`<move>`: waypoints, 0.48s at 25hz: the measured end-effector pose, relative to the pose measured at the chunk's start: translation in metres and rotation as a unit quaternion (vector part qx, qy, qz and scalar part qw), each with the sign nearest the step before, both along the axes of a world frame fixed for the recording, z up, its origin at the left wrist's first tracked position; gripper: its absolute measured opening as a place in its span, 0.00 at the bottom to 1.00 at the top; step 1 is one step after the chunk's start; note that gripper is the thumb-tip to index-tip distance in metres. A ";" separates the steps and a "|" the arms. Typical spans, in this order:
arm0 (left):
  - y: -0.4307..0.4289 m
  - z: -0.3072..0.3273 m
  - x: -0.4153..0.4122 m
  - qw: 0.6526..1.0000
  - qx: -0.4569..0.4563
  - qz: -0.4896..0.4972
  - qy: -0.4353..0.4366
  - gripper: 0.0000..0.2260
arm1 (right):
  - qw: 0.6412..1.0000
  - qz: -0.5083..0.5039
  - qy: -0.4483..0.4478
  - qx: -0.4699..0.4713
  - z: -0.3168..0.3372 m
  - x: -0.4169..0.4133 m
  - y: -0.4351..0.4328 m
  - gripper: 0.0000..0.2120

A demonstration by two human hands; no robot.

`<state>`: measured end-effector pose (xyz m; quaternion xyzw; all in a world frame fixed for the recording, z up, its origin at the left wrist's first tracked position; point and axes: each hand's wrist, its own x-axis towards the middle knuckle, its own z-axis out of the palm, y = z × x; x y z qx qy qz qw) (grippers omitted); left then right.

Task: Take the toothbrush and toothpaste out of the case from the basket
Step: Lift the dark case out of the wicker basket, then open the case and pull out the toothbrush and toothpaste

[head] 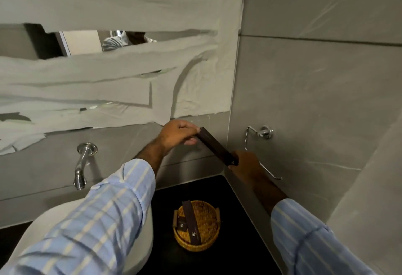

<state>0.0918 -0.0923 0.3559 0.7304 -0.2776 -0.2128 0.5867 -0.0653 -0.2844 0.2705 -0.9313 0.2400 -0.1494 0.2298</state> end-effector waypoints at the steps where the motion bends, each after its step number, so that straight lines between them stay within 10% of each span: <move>1: 0.000 0.016 -0.001 1.000 -0.007 0.000 -0.002 0.12 | 1.000 -0.005 -0.018 -0.012 0.015 -0.007 0.000 0.15; 12: -0.004 0.070 0.005 0.997 0.035 -0.056 0.031 0.06 | 0.994 0.039 -0.073 -0.071 0.063 -0.014 -0.009 0.14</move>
